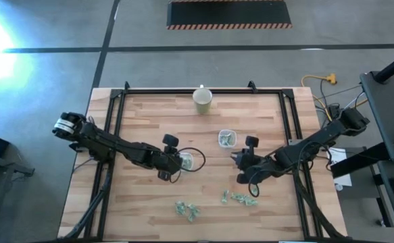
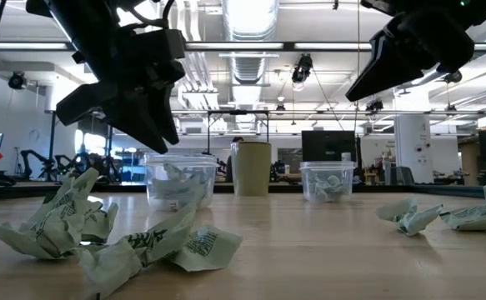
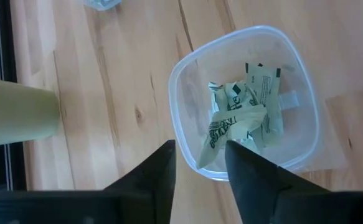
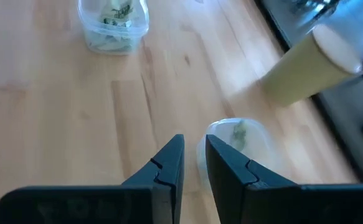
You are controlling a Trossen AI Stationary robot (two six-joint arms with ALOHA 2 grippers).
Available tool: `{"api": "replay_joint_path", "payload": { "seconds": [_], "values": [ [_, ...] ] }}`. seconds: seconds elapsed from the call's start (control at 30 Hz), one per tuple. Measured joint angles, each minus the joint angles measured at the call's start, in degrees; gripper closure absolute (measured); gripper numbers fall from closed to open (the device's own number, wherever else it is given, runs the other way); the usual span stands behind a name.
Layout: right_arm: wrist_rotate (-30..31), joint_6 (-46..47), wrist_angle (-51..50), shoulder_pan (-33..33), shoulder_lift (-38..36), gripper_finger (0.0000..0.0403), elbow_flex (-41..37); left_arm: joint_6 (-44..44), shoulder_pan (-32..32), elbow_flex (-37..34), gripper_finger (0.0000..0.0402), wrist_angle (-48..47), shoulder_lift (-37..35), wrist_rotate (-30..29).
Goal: Pick and place Stevia / Truvia into bins
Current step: Put the green stevia packet into the right transparent container
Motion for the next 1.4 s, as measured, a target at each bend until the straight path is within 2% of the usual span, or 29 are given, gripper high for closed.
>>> {"api": "replay_joint_path", "payload": {
  "seconds": [0.13, 0.3, 0.5, 0.8, 1.07, 1.4],
  "values": [
    [-8.70, 3.83, 0.78, 0.00, 0.00, 0.0346, -0.03, -1.15, -0.02, 0.07, 0.0274, -0.07, -0.36, 0.02],
    [-21.98, 5.77, 7.60, 0.03, 0.63, 0.0346, -0.96, -1.27, -0.04, 0.08, 0.0273, -0.20, -0.83, 0.04],
    [-29.64, 6.16, 14.39, 0.02, 4.62, 0.0346, -0.98, -2.63, -0.26, 0.17, 0.0273, -0.83, -2.55, 0.18],
    [-34.91, 10.67, 16.91, -0.09, 13.54, 0.0346, -0.98, -11.33, -1.26, 0.00, 0.0273, -8.05, -9.21, 0.33],
    [-37.72, 13.51, 19.64, -0.11, 17.26, 0.0341, -0.09, -11.78, -2.21, -1.35, 0.0273, -7.90, -12.37, 0.33],
    [-37.74, 13.64, 19.99, -0.11, 19.26, 0.0256, 0.83, -12.03, -2.25, -1.87, 0.0273, -7.40, -12.85, 0.26]
  ]
}}
